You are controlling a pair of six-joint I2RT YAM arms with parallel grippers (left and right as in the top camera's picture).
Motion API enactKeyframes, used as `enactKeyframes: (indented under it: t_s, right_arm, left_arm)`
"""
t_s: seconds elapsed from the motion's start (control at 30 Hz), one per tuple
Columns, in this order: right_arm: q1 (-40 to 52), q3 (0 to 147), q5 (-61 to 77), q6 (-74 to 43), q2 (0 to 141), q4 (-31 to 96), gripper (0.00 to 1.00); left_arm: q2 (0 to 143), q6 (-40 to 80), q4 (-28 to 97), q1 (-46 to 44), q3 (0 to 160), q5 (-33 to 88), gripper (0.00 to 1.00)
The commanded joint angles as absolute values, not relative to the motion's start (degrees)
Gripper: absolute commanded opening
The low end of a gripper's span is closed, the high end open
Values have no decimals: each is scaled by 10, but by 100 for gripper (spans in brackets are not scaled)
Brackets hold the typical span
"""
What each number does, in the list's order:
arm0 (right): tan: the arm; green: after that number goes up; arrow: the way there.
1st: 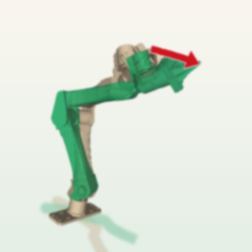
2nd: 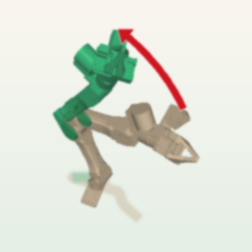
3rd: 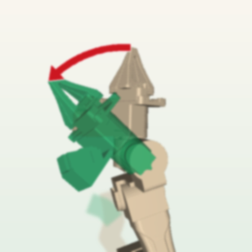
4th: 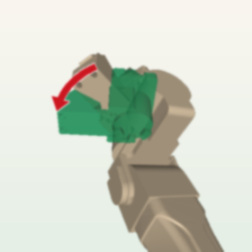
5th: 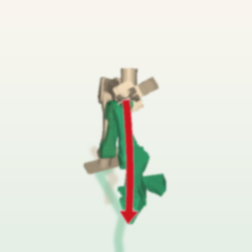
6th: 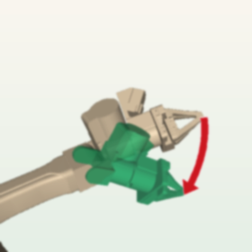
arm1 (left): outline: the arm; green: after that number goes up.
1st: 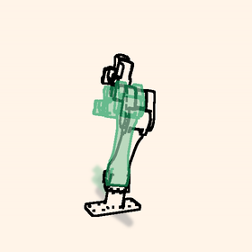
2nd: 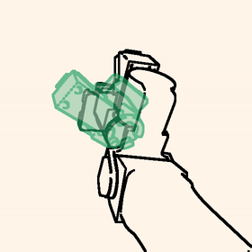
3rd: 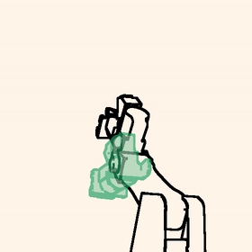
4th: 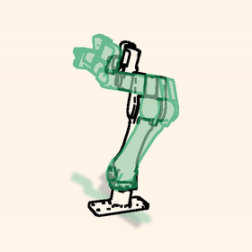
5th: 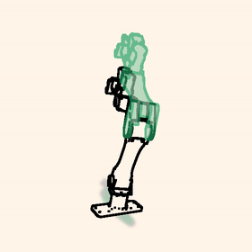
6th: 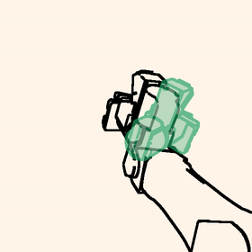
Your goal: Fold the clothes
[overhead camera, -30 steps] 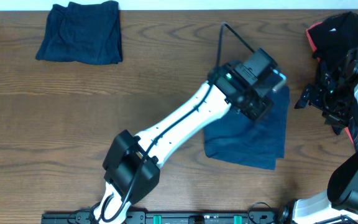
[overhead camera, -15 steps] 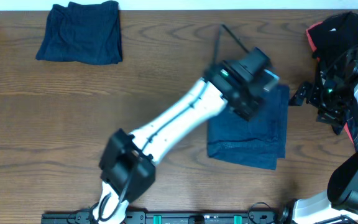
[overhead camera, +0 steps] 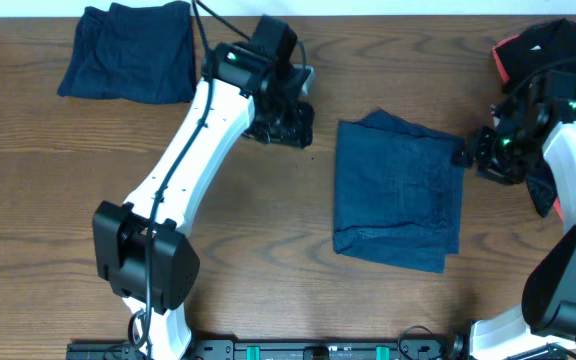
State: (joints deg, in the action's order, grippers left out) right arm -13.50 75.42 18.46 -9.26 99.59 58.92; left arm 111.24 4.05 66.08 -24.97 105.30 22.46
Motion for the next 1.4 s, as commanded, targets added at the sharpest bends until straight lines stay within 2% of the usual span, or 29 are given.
enactKeyframes:
  t_s: [0.0, 0.03, 0.07, 0.37, 0.53, 0.7, 0.9, 1.1, 1.23, 1.37]
  right_arm:
    - [-125, 725, 192, -121, 1014, 557, 17]
    - [-123, 716, 197, -122, 1017, 541, 6]
    - [-120, 706, 208, -126, 1020, 524, 1]
    - [-111, 647, 245, -133, 1062, 433, 1]
    - [-115, 638, 207, -145, 1111, 410, 1]
    - [-123, 644, 133, -161, 1112, 427, 1]
    - [-124, 723, 101, -171, 1093, 521, 1]
    - [-115, 832, 119, -136, 1060, 639, 2]
    - [-94, 851, 175, -100, 1036, 671, 2]
    - [-66, 846, 174, -101, 1037, 660, 3]
  left_arm:
    - [1114, 37, 641, -263, 1014, 251, 34]
    - [1113, 38, 627, -267, 1000, 251, 31]
    - [1114, 38, 613, -270, 987, 251, 31]
    - [1114, 55, 525, -286, 910, 251, 31]
    - [1114, 55, 521, -286, 907, 251, 31]
    - [1114, 55, 521, -286, 907, 251, 32]
    - [1114, 55, 504, -294, 907, 251, 32]
    - [1114, 55, 500, -320, 902, 264, 19]
    - [1114, 84, 518, -339, 887, 265, 7]
    - [1114, 87, 558, -360, 881, 268, 6]
